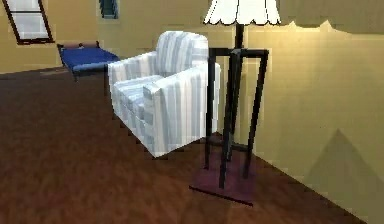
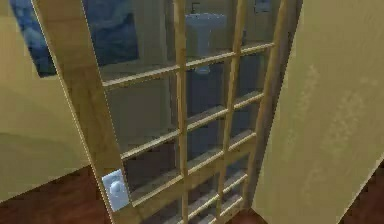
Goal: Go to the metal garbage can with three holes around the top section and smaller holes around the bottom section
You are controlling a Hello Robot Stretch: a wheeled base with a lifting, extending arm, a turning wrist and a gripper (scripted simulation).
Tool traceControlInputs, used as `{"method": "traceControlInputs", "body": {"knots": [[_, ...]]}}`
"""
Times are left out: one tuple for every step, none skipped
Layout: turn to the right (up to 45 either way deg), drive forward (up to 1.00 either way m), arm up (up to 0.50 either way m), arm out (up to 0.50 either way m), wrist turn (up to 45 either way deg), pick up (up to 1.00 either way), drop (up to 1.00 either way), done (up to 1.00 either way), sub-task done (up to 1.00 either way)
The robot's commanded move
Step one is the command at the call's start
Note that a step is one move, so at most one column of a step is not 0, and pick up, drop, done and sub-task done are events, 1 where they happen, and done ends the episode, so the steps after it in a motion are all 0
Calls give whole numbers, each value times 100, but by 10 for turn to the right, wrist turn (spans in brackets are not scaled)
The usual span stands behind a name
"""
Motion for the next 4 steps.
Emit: {"method": "traceControlInputs", "body": {"knots": [[0,50,0,0,0,0,0,0,0],[450,0,0,0,0,0,0,0,0],[360,0,0,0,0,0,0,0,0],[0,75,0,0,0,0,0,0,0]]}}
